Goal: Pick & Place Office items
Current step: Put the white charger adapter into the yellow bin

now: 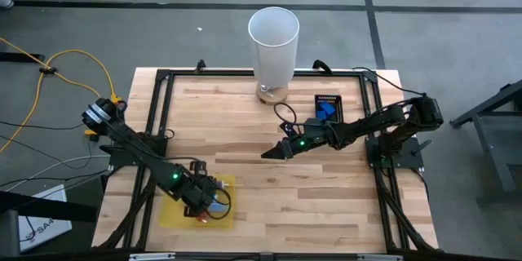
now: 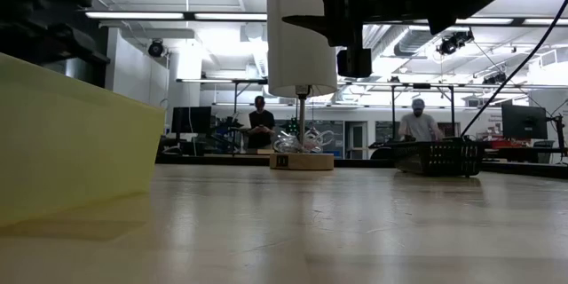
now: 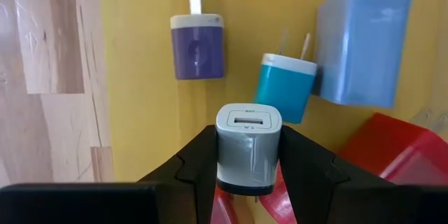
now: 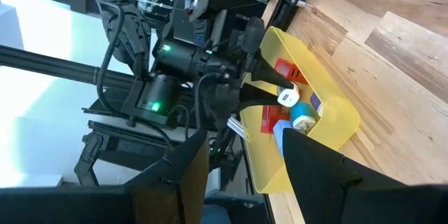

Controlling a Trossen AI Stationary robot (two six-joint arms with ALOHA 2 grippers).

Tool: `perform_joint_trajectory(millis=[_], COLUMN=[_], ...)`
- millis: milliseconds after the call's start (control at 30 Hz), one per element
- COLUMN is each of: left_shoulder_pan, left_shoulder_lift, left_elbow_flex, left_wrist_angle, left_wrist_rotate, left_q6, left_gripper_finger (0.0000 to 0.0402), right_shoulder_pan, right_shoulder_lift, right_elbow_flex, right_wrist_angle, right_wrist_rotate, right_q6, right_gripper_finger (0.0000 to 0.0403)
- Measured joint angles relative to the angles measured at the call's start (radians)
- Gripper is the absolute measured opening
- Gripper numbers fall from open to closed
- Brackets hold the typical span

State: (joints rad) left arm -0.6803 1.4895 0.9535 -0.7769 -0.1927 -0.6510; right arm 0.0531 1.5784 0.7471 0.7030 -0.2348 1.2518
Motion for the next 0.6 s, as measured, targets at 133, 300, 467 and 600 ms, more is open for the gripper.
perform_joint_trajectory(millis=[133,300,467,600], left_shoulder_pan=[0.012,0.018,0.017,0.017], left_shoulder_lift=[0.008,0.008,0.008,0.008], left_elbow_flex=[0.000,0.000,0.000,0.000], left_wrist_angle=[0.000,0.003,0.003,0.003], left_wrist_rotate=[0.009,0.014,0.014,0.014], left_q6=[0.000,0.000,0.000,0.000], left_gripper_finger=[0.0127,0.0136,0.0158,0.0162], right_shoulder_pan=[0.000,0.000,0.000,0.000], right_shoulder_lift=[0.000,0.000,0.000,0.000], right_elbow_flex=[0.000,0.000,0.000,0.000], right_wrist_angle=[-0.001,-0.001,-0.003,-0.003], right_wrist_rotate=[0.000,0.000,0.000,0.000], right_q6=[0.000,0.000,0.000,0.000], right_gripper_finger=[0.0169,0.0169,0.0169,0.0169])
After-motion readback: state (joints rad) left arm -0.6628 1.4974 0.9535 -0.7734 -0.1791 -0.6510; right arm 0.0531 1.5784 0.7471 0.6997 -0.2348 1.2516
